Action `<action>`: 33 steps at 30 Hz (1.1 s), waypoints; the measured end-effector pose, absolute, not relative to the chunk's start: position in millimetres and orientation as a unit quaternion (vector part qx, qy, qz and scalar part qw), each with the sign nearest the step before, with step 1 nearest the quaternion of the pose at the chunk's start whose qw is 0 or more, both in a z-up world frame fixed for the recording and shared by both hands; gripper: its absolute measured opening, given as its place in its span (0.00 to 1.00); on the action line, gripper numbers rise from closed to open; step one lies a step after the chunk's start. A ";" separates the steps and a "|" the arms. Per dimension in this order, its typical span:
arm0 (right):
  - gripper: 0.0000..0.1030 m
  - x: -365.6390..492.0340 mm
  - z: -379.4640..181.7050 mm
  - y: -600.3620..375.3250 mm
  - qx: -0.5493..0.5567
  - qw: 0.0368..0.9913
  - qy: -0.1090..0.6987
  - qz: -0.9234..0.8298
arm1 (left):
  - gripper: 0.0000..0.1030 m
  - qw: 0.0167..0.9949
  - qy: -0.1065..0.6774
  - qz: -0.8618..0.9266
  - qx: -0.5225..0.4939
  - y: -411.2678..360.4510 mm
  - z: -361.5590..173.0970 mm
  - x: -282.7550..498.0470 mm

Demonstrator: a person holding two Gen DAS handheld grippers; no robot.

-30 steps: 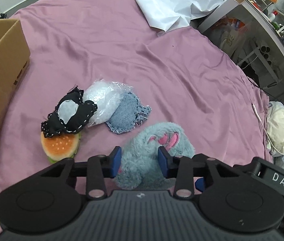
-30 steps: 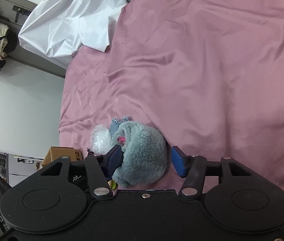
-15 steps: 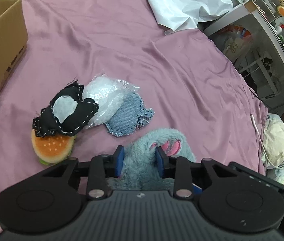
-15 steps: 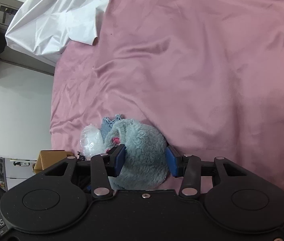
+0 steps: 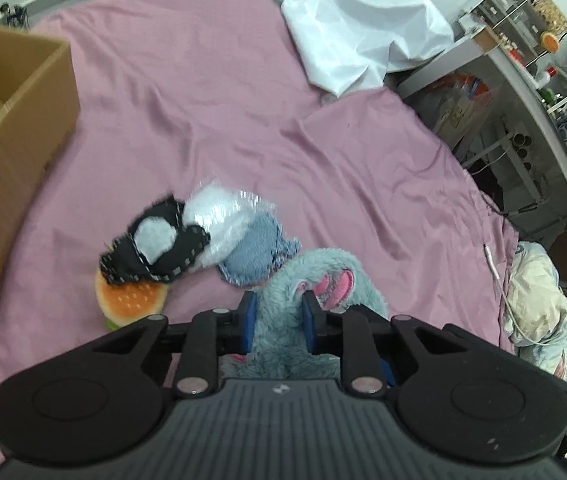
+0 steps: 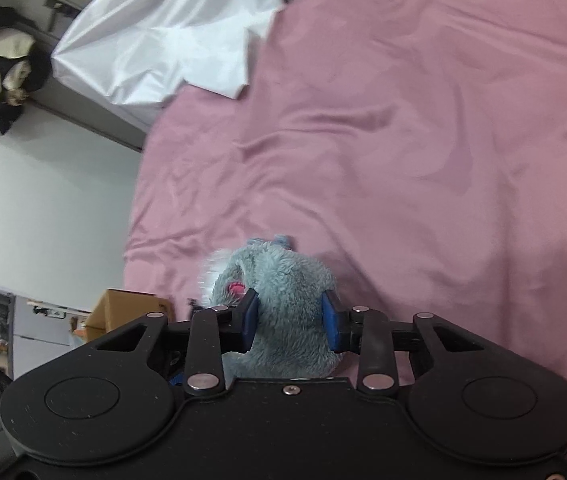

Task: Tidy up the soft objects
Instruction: 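Carry the plush slipper with the left tool over the box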

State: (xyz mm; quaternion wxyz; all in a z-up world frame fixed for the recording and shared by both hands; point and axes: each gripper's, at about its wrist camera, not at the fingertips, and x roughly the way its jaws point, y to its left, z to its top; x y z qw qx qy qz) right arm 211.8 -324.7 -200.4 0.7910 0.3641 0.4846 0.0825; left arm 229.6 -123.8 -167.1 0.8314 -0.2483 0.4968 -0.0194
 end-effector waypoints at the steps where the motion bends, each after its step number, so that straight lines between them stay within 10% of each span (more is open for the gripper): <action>1: 0.31 210.9 -197.0 -324.0 0.365 0.794 0.479 0.089 | 0.22 0.834 0.493 -0.019 -0.247 -122.8 -162.9 228.2; 33: 0.30 195.0 -124.1 -252.9 0.317 0.842 0.363 0.243 | 0.21 0.889 0.395 0.017 -0.231 -50.1 -74.8 184.3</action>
